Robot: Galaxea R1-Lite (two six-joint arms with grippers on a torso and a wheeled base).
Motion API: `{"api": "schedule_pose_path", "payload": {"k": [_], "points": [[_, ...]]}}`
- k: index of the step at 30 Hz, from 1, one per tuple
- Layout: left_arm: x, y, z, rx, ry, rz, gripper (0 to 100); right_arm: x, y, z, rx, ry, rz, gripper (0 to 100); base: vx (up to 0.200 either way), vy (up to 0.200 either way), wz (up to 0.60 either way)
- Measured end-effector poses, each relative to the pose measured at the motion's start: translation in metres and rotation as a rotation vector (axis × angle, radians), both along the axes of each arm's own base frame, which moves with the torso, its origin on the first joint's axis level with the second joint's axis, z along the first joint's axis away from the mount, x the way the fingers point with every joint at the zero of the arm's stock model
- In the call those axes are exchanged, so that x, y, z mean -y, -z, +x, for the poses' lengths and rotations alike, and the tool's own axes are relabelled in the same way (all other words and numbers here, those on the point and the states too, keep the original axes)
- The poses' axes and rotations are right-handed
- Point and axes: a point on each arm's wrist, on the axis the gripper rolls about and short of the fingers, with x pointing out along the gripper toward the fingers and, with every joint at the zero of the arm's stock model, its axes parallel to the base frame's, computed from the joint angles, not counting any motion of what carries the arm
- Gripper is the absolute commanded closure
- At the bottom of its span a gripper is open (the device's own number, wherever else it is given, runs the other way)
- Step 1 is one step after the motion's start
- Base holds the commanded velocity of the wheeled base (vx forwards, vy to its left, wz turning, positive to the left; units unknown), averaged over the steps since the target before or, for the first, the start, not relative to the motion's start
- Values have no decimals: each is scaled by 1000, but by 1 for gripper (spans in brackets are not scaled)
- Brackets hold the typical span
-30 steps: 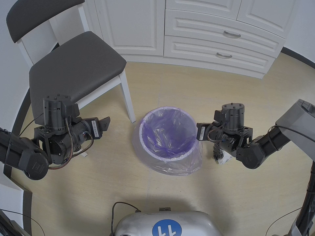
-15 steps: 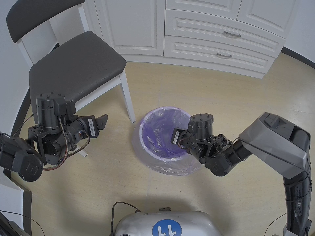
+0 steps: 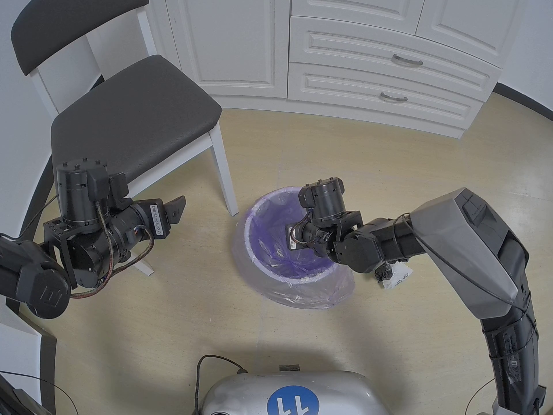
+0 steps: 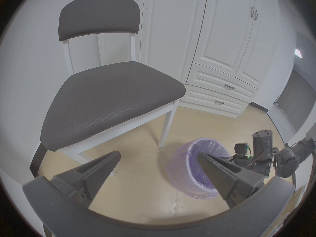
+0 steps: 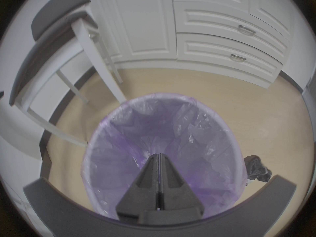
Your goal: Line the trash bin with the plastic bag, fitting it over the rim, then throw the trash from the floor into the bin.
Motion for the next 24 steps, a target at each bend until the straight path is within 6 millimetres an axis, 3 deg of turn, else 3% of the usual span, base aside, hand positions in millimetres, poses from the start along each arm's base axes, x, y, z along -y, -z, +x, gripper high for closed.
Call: {"api": "schedule_pose_path", "payload": {"k": [9, 17, 24], "points": [[-1, -1, -1, 3, 0, 0, 0, 2, -6, 14, -58, 19, -231, 100, 0, 0, 0], [-1, -2, -2, 4, 0, 0, 0, 14, 14, 35, -61, 88, -293, 100, 0, 0, 0], [-1, -2, -2, 5, 0, 0, 0, 14, 24, 37, -71, 98, -313, 100, 0, 0, 0]]}}
